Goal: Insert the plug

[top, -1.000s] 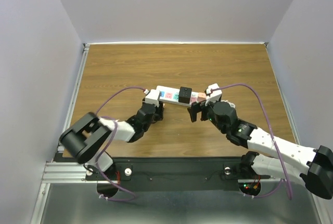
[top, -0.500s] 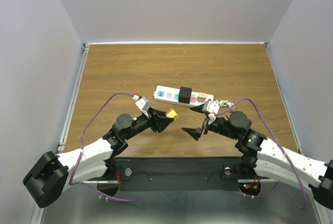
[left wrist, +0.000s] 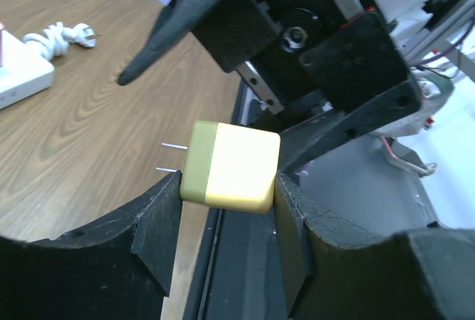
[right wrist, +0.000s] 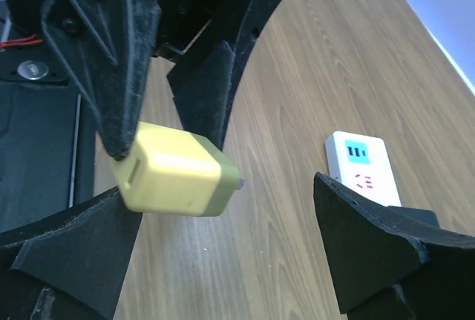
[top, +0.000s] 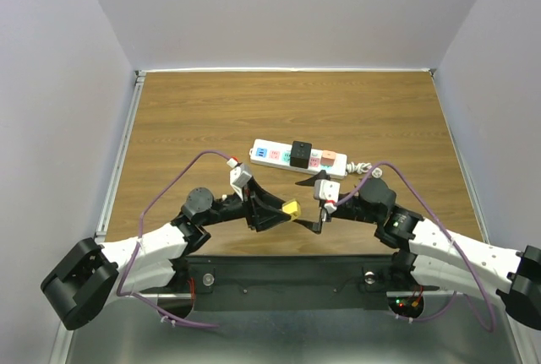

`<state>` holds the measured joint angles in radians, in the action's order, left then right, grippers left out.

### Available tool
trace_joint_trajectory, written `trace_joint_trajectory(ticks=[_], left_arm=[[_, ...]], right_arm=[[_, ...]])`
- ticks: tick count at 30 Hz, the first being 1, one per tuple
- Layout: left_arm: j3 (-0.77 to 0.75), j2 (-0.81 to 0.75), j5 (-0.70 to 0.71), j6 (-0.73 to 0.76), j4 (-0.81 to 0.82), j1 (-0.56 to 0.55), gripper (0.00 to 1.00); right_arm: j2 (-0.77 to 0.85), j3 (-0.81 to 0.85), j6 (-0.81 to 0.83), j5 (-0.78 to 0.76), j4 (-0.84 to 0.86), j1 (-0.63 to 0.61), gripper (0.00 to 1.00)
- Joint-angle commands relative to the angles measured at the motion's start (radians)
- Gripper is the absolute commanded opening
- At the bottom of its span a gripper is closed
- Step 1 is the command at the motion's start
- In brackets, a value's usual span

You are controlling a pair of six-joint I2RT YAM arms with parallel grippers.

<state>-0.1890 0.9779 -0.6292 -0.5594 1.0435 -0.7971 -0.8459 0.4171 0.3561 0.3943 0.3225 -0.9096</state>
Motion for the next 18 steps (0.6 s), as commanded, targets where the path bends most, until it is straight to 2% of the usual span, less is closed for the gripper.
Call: trace_joint_trajectory(ticks=[1, 18], left_arm=[[-0.003, -0.012, -0.072, -0.042, 0.113, -0.010, 0.00], [-0.003, -0.015, -0.049, -0.071, 0.112, -0.010, 0.00]], right_arm=[[0.011, 0.034, 0.086, 0.034, 0.059, -0.020, 0.98], [0.065, 0.029, 0.167, 0.043, 0.072, -0.046, 0.97]])
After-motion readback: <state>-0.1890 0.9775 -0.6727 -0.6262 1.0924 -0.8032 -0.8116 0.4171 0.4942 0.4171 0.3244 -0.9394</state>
